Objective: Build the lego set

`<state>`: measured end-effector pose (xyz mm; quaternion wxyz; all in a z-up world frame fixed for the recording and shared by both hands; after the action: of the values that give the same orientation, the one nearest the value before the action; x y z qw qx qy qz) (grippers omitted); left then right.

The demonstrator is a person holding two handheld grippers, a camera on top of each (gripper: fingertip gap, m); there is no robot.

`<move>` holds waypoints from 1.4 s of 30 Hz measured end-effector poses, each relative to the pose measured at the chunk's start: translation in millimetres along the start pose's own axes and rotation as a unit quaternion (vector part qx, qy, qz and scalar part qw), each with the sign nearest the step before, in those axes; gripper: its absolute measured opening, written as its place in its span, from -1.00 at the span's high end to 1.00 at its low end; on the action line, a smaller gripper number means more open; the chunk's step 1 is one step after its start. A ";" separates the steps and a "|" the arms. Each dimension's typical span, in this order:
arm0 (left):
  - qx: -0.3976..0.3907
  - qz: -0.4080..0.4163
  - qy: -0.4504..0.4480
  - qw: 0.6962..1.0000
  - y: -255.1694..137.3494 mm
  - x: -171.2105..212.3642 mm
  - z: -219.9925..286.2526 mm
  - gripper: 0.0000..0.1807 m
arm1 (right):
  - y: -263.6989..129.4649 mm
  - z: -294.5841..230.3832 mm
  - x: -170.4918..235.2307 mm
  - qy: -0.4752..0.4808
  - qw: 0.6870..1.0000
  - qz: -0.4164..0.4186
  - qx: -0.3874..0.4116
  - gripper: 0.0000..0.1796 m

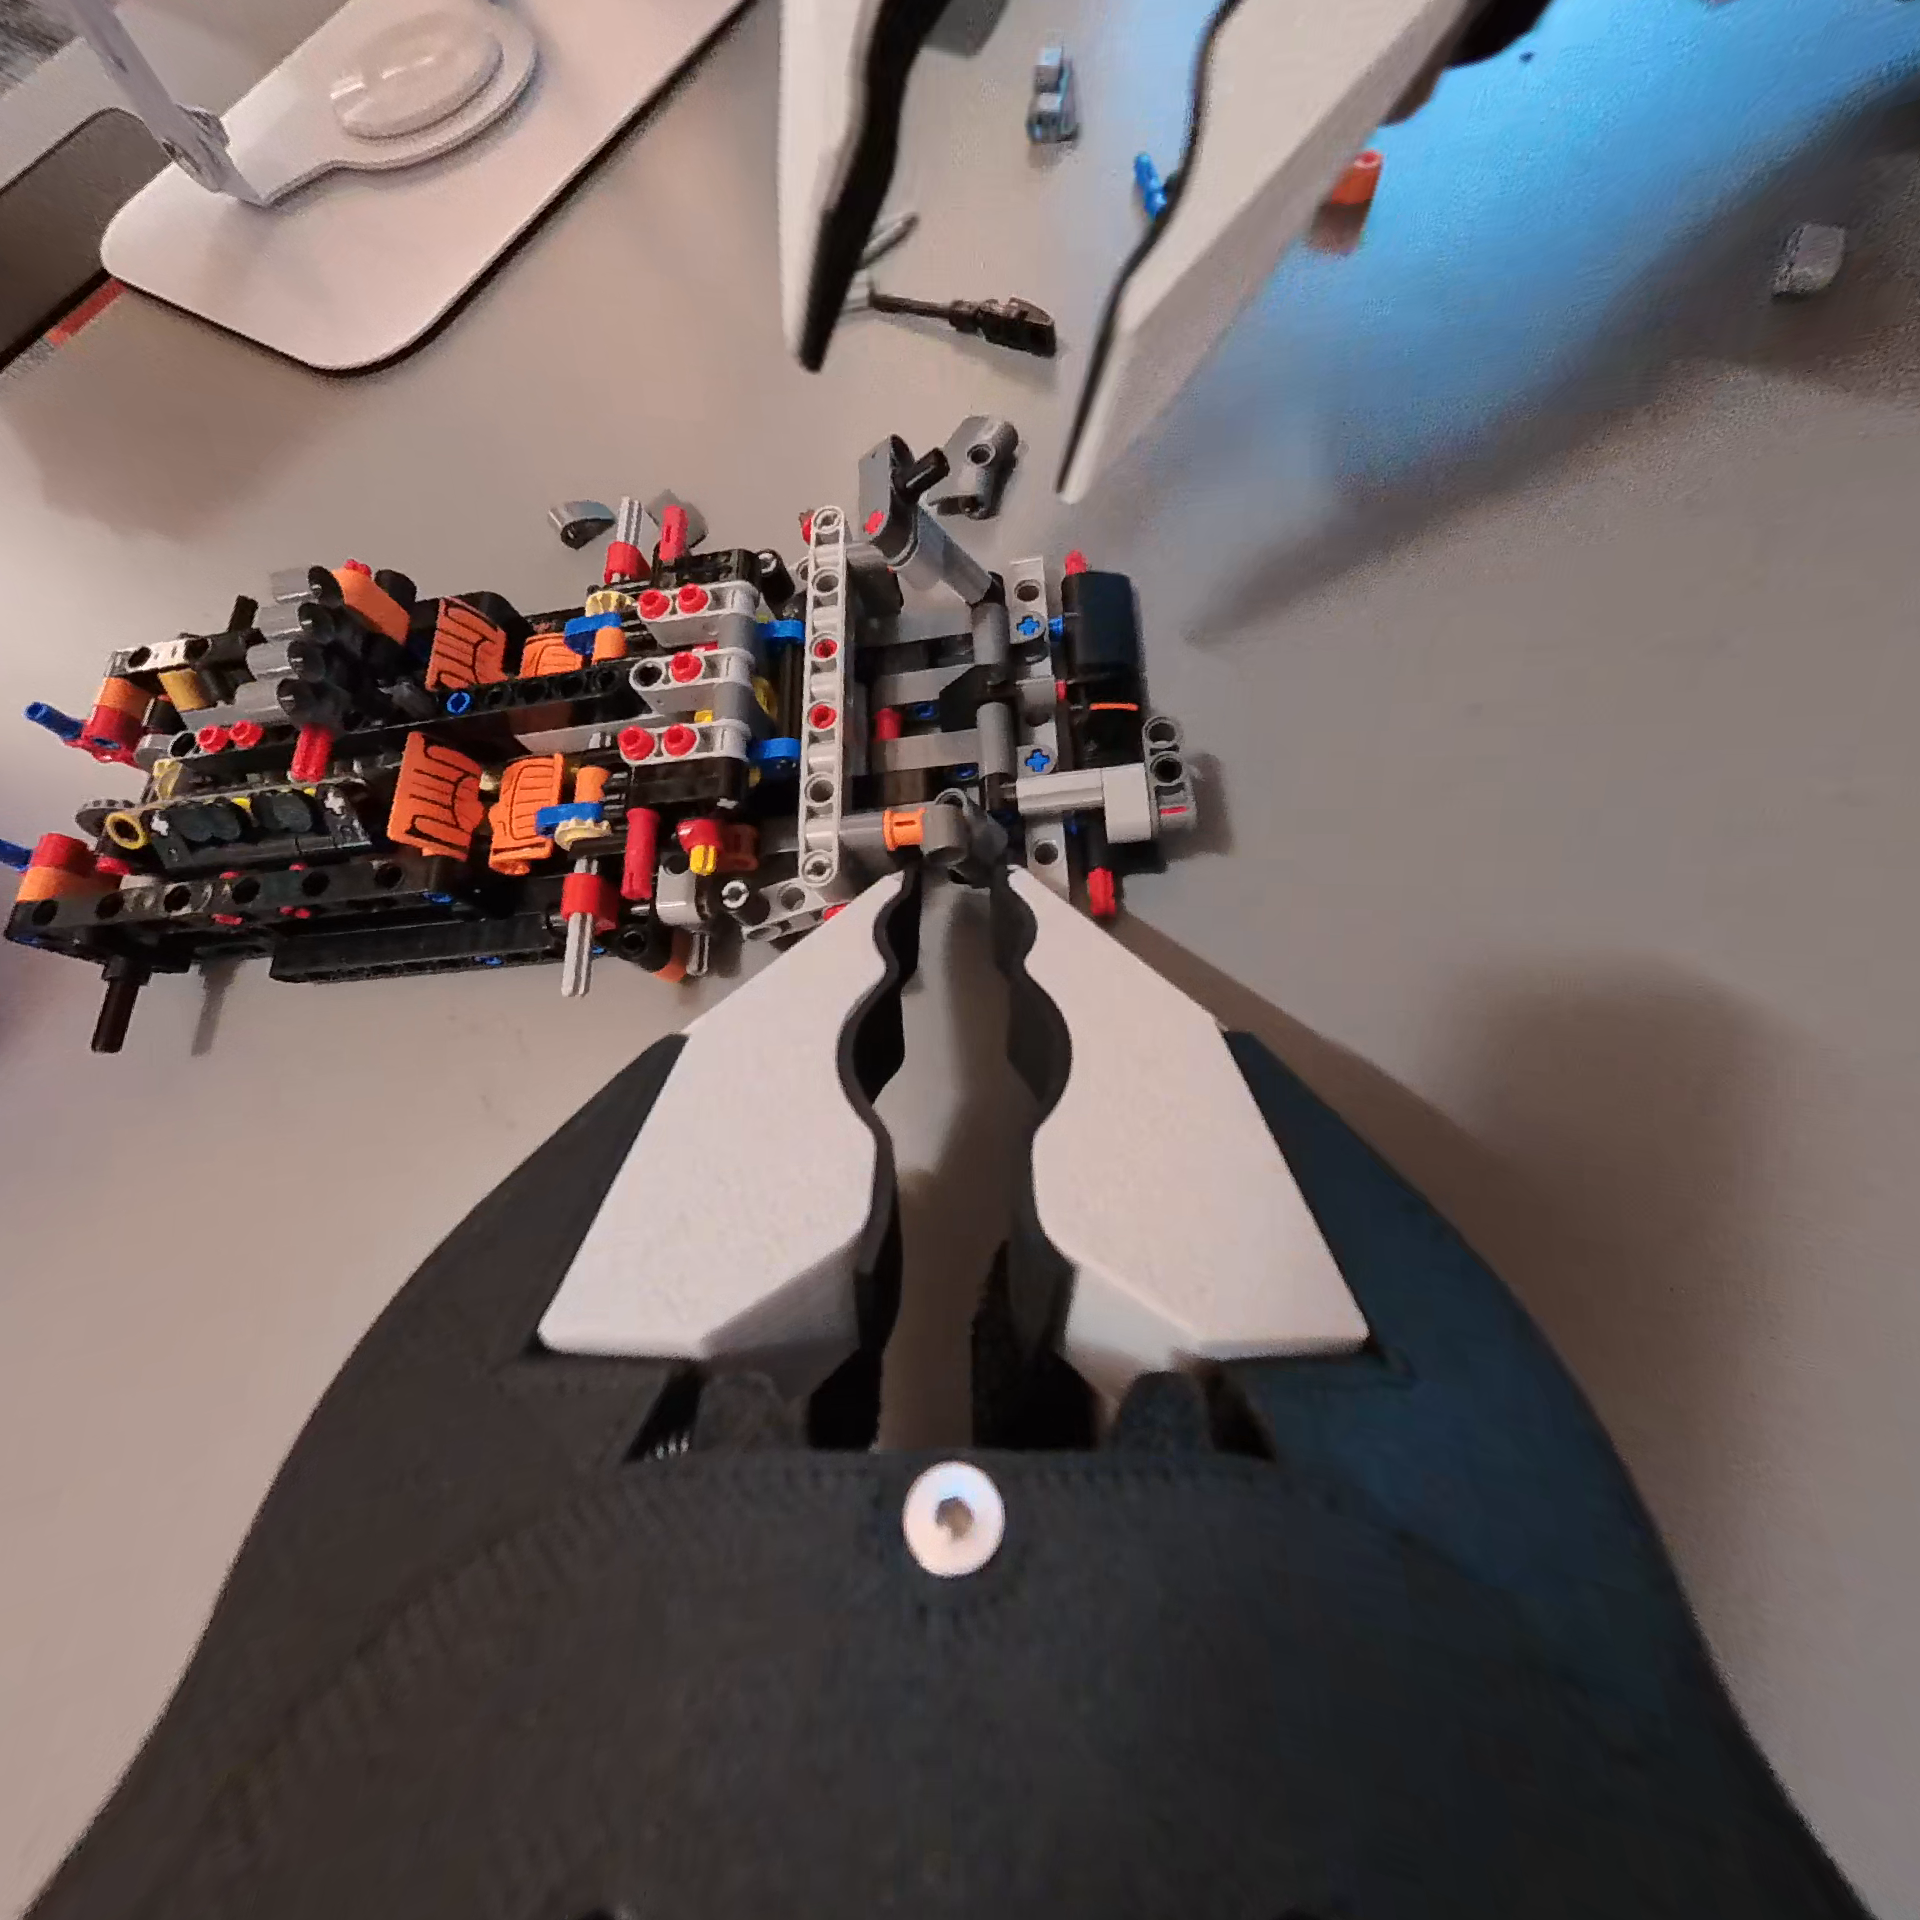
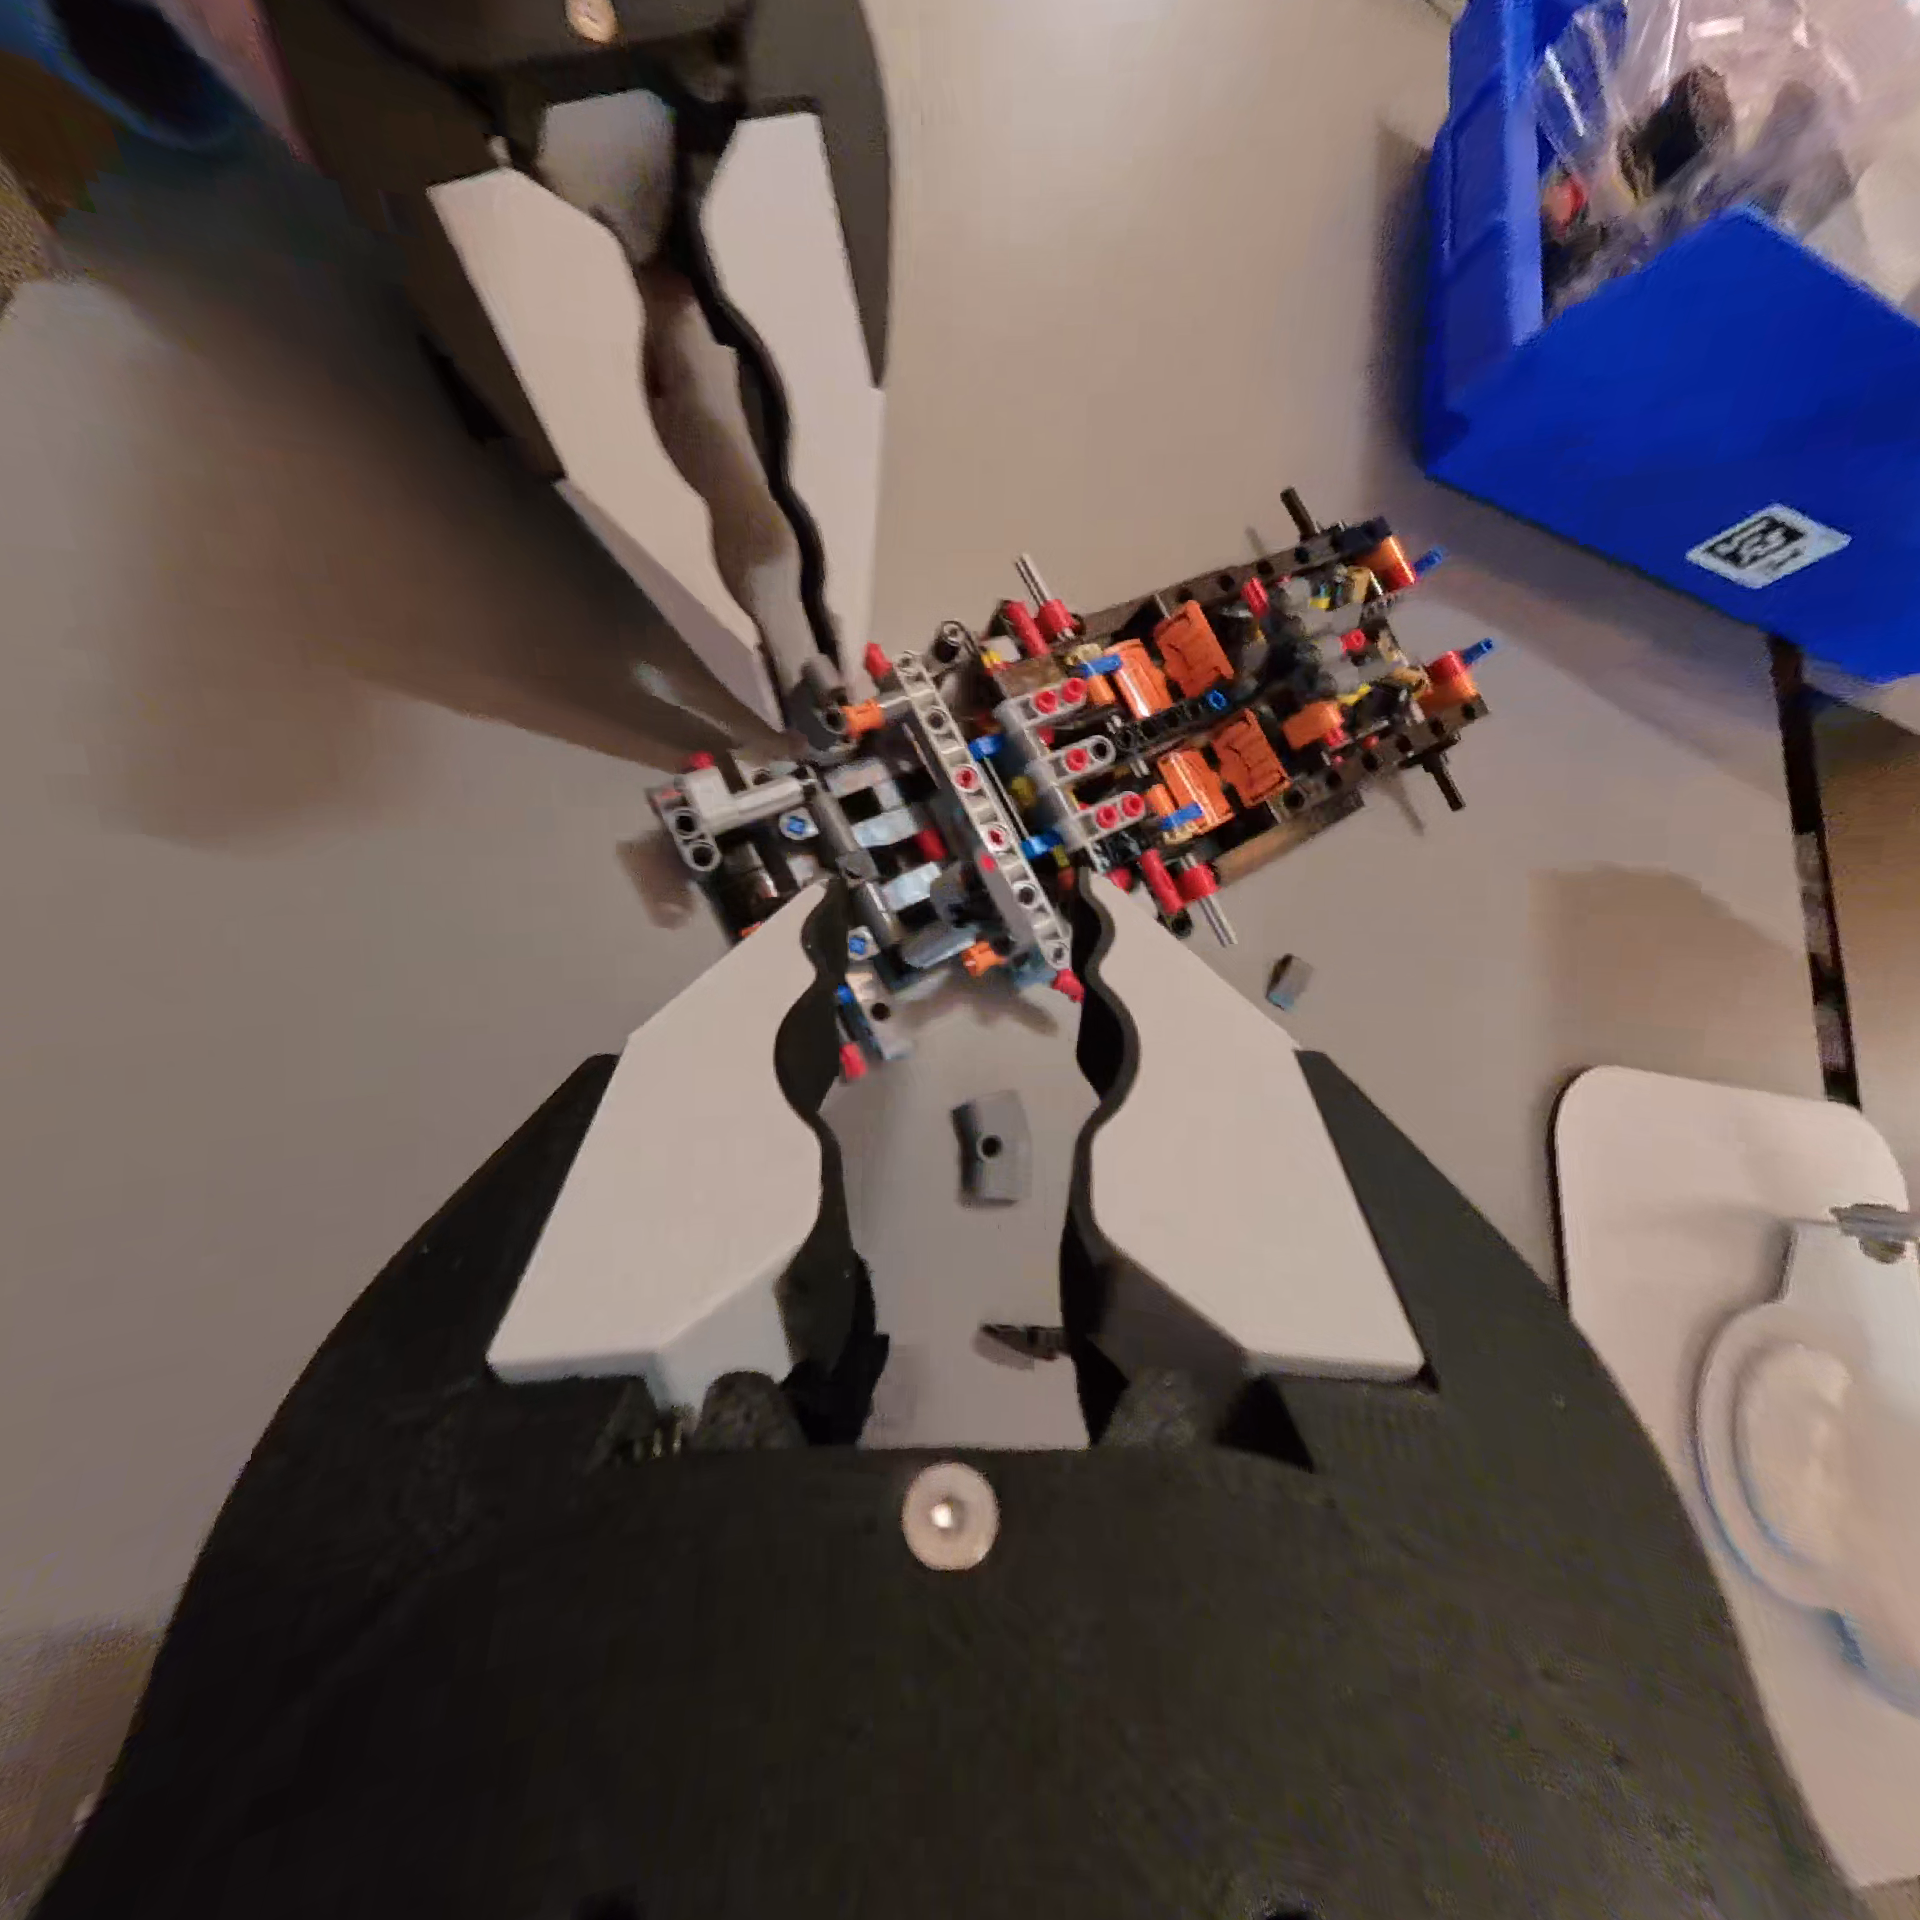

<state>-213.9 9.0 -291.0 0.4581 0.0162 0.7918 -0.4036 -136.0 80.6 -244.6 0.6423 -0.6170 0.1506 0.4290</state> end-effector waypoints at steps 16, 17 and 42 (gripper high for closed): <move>0.016 0.014 -0.012 1.000 -0.9 -2.4 0.2 0.89 | -2.5 -22.2 17.4 -0.010 0.995 -0.026 -0.096 0.77; 0.018 0.015 -0.013 1.000 -1.1 -2.5 0.2 0.89 | -1.9 -26.6 20.8 -0.016 0.995 -0.031 -0.096 0.79; -0.010 -0.031 0.022 0.999 -2.2 -5.2 4.5 0.90 | 15.9 -15.0 36.9 0.125 0.976 0.030 -0.173 0.72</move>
<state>-208.5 6.3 -287.0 0.4280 -0.0037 0.8058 -0.4092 -121.0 78.1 -284.7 0.4887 -0.7627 0.1719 0.3871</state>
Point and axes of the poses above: each gripper's, where its closed fingertips meet, y out along the fingers, x out of its underside, z = x × y across the jaws, the point moved 4 cm from there along -y, back along the fingers, and after that the axes turned 8 degrees about y, right-handed, at the moved point
